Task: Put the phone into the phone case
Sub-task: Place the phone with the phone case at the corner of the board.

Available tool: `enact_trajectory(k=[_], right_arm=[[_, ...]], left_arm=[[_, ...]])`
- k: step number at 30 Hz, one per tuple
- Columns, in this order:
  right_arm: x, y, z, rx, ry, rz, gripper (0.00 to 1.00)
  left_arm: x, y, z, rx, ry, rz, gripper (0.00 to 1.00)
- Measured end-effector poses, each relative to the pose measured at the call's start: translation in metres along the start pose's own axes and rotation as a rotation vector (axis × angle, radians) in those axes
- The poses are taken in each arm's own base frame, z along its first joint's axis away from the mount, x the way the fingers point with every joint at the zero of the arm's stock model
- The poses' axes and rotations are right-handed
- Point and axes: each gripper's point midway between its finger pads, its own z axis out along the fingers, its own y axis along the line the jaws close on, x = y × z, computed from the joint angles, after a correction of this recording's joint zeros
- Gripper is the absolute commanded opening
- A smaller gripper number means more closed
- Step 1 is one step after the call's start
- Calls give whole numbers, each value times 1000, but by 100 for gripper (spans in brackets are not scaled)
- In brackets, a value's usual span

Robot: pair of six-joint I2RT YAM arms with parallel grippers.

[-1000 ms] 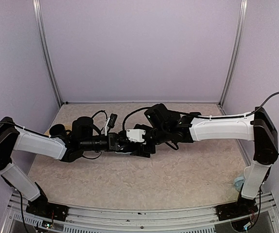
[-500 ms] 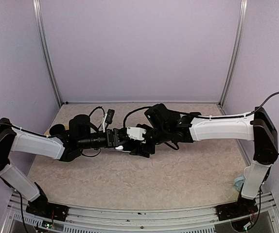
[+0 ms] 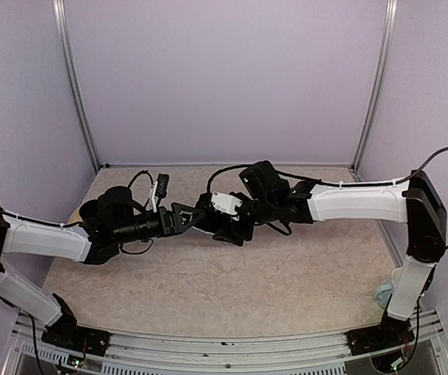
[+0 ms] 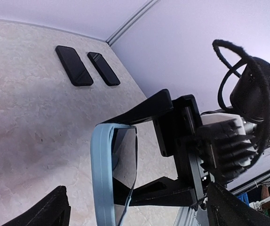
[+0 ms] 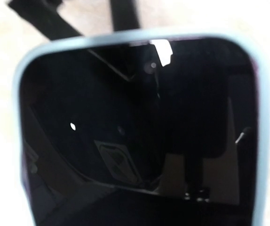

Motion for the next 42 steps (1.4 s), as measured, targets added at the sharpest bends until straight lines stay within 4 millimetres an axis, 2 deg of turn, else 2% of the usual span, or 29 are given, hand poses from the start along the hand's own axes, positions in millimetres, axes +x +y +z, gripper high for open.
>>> enact_trajectory(k=[10, 15, 19, 23, 42], right_arm=[[19, -37, -5, 115, 50, 129, 63], [15, -62, -4, 196, 57, 197, 63], [14, -84, 0, 261, 59, 262, 63], [22, -102, 5, 317, 74, 337, 63], [56, -158, 43, 450, 67, 667, 64]], left_arm=[[-27, 8, -26, -92, -137, 8, 99], [-33, 12, -32, -122, -171, 7, 99], [-34, 15, -32, -134, -177, 4, 99], [-33, 18, -33, -149, -180, 0, 99], [-21, 28, -37, -174, -158, -21, 99]])
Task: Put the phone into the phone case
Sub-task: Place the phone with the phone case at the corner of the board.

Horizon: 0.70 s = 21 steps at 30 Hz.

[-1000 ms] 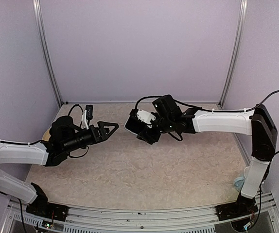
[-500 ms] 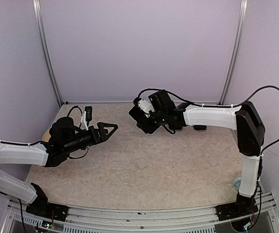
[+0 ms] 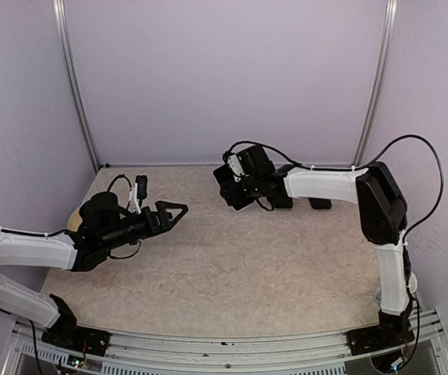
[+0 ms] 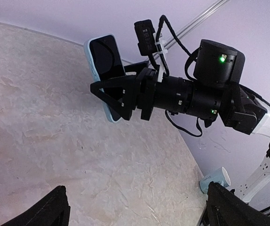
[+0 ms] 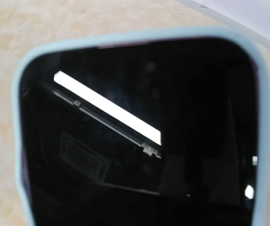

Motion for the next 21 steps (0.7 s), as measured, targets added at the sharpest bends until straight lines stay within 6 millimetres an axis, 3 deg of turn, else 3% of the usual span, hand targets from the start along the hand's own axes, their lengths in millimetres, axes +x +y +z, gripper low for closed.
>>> enact_trajectory(k=[8, 21], right_arm=[[2, -8, 28, 53, -14, 93, 65], [4, -22, 55, 118, -50, 254, 66]], left_arm=[[1, 0, -4, 1, -2, -8, 99], [2, 0, -6, 3, -5, -9, 99]])
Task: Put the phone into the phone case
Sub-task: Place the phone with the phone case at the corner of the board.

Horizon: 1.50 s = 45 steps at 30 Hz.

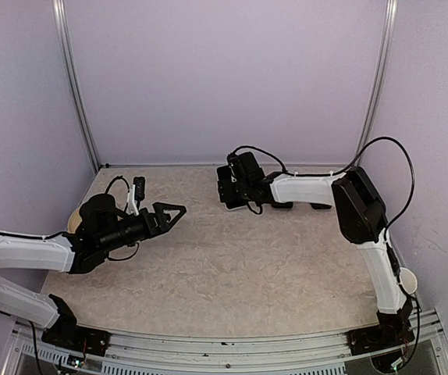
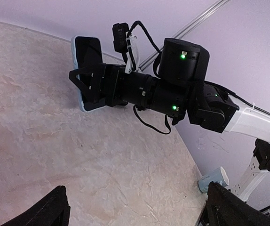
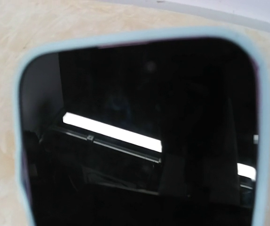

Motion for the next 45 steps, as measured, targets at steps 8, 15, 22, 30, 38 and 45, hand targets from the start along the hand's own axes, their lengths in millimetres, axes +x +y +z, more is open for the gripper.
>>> enact_trajectory(k=[8, 15, 22, 30, 38, 45], right_arm=[[21, -23, 22, 56, 23, 101, 67], [32, -36, 33, 89, 33, 147, 71], [31, -42, 39, 86, 25, 208, 75], [25, -45, 50, 68, 10, 249, 75], [18, -45, 60, 61, -12, 266, 77], [16, -45, 65, 58, -23, 282, 81]], left_arm=[[-4, -3, -2, 6, -12, 3, 99], [-5, -4, -3, 7, -16, 4, 99], [-5, -4, -3, 6, -16, 3, 99], [-4, -3, -3, 5, -15, 3, 99], [-4, -3, -3, 2, -12, 3, 99], [-4, -3, -3, 2, -12, 3, 99]])
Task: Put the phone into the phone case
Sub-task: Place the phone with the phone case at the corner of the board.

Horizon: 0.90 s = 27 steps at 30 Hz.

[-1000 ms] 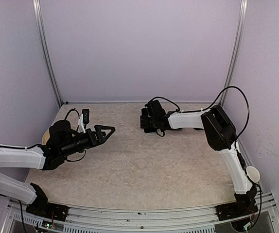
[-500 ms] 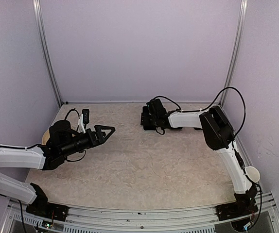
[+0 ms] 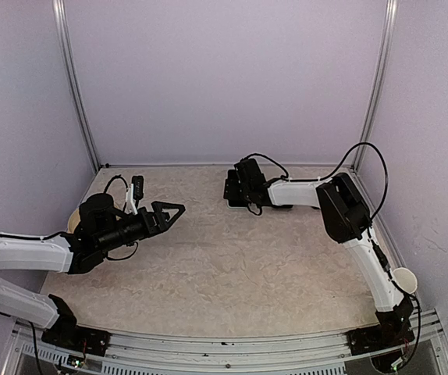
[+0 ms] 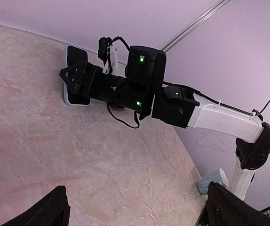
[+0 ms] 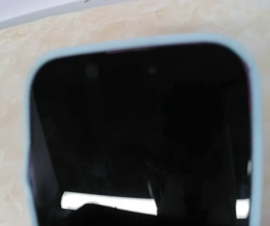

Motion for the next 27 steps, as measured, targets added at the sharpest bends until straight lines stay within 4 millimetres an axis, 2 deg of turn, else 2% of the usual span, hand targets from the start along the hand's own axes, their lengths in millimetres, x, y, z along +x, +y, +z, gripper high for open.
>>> enact_trajectory(k=[5, 17, 27], right_arm=[[2, -2, 7, -6, -5, 3, 84], [-3, -2, 8, -16, -17, 15, 86], [1, -1, 7, -38, -13, 23, 87]], left_arm=[[0, 0, 0, -1, 1, 0, 99], [2, 2, 0, -7, 6, -2, 99], [1, 3, 0, -15, 0, -2, 99]])
